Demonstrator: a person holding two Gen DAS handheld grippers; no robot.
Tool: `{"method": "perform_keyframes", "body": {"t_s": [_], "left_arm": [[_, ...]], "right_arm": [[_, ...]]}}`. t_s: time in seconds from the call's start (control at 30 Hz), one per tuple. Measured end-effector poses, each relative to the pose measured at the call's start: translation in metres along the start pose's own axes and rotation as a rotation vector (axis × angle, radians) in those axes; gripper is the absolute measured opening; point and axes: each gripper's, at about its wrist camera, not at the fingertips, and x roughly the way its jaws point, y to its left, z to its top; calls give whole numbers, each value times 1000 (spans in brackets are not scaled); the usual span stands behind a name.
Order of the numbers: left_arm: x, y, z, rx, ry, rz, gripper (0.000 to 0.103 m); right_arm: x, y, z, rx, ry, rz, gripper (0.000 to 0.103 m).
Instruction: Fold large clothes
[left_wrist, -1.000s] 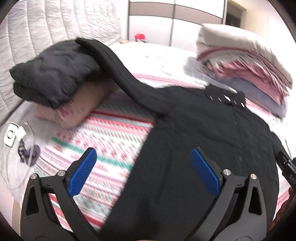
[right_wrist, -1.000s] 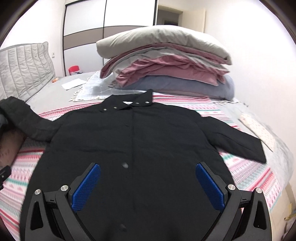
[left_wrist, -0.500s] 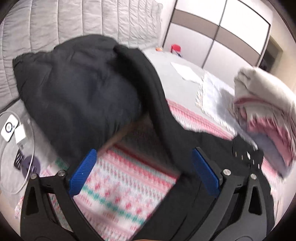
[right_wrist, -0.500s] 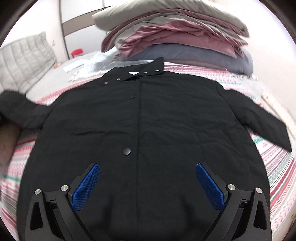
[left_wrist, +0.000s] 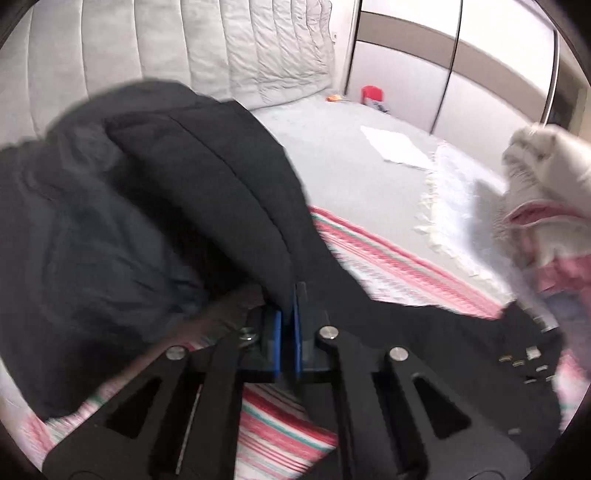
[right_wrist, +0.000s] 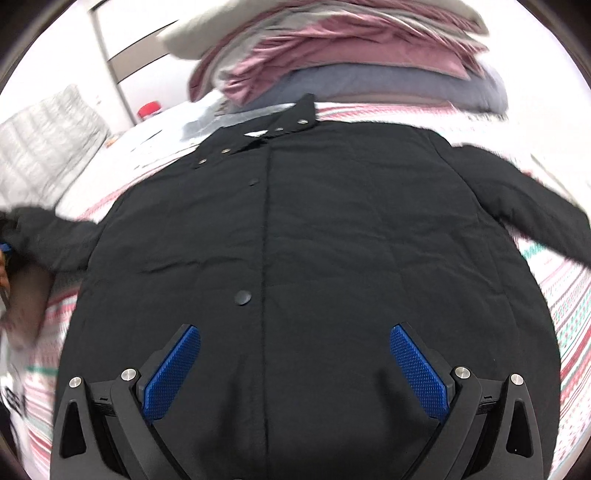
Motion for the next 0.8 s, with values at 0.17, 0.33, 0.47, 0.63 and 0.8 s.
{"method": "perform_keyframes", "body": {"t_s": [0.17, 0.33, 0.47, 0.63, 0.8], "left_arm": [[-50, -30, -16, 45, -151, -120, 6], [-91, -84, -40, 141, -209, -292, 5], [-125, -156, -96, 339, -186, -498, 8], [-129, -237, -234, 942, -27, -555, 62], [-107, -224, -292, 1173, -38, -451, 62]], "right_arm": [[-2, -35, 4, 147, 7, 60, 103], [-5, -59, 2, 250, 10, 85, 103], [-9, -74, 3, 310, -4, 95, 103], [-4, -91, 1, 369, 21, 103, 103], [-1, -106, 0, 420, 49, 129, 103]]}}
